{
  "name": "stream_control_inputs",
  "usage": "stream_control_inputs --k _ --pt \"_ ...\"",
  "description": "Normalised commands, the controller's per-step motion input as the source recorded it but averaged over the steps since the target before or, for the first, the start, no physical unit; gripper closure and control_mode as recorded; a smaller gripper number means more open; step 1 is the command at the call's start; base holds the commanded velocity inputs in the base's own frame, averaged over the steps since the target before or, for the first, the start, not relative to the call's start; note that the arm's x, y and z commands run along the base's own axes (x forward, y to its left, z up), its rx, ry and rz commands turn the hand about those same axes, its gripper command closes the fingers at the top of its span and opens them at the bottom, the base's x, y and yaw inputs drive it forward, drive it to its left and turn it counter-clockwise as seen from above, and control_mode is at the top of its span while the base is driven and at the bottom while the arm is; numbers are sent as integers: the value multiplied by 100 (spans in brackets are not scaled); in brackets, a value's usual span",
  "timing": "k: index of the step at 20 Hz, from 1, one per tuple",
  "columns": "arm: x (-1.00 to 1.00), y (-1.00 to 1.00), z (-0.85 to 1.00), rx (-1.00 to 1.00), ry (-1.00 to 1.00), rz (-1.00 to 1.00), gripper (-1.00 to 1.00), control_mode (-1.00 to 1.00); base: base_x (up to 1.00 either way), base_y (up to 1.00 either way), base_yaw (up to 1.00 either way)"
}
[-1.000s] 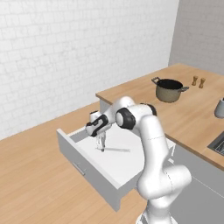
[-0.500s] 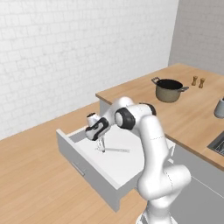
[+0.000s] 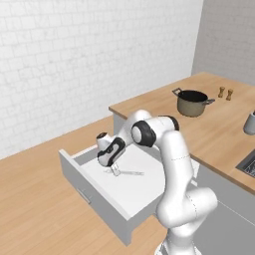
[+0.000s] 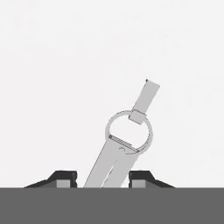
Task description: Pick the tongs from the drawer and place it on the counter.
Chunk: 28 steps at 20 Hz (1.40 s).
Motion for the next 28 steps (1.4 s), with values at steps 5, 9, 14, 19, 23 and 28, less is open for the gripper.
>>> stream_control_inputs --k 5,9,14,19,23,28 --pt "-82 -1 -48 3 23 8 100 -100 0 0 0" --pt "-99 0 74 -4 -2 2 100 -100 0 0 0" --pt "-72 3 100 -21 -27 5 100 -100 0 0 0" --pt "-34 -11 100 -17 -37 1 100 -100 0 0 0" --pt "7 -28 100 -11 -34 -9 100 -100 0 0 0" --pt "8 -81 100 -8 -7 -22 100 -100 0 0 0"
